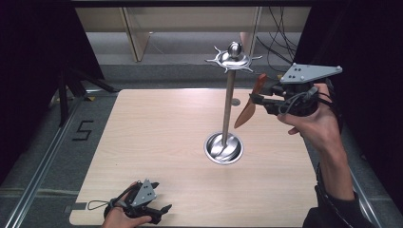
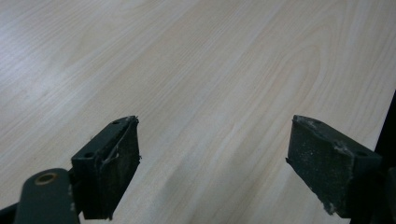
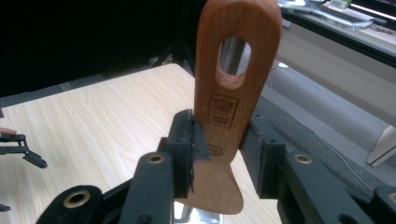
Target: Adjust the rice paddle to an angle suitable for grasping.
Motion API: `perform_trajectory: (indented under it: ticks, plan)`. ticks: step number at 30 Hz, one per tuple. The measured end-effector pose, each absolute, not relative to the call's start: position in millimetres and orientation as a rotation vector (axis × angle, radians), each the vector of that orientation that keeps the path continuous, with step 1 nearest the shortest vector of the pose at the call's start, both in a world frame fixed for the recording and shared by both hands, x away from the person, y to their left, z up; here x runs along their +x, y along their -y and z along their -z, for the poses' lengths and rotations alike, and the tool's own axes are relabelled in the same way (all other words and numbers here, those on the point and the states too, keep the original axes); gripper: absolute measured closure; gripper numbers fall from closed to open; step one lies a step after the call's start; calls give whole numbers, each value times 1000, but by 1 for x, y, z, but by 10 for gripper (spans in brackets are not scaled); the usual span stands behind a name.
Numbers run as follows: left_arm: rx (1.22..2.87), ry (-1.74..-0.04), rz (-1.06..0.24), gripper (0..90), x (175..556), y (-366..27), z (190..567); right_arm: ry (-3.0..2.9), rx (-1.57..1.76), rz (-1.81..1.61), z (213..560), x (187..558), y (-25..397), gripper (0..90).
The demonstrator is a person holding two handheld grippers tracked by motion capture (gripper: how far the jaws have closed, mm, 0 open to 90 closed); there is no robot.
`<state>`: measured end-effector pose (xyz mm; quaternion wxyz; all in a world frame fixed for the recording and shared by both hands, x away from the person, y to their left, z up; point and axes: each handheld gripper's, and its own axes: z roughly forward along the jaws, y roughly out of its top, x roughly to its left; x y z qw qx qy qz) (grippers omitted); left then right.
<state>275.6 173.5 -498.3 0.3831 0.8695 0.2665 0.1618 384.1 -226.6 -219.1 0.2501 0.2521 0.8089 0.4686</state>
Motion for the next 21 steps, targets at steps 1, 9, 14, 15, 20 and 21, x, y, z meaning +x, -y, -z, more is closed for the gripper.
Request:
perform_trajectory:
  ticks: [1,9,14,15,20,21]
  plan:
    - [2217,-679,-413,161,276,-173,498,-2185,703,-1282,219,385,225,668]
    - [2210,-676,-413,161,276,-173,499,-2200,710,-1264,213,393,222,668]
    - [2210,-675,-412,160,275,-173,499,-2191,735,-1283,213,398,220,667]
    - [2209,-676,-412,160,276,-173,499,-2208,716,-1276,212,399,221,668]
    - [2217,-672,-416,160,276,-174,498,-2212,731,-1291,212,402,215,667]
    - [2216,-671,-420,160,276,-174,498,-2208,722,-1281,211,404,215,668]
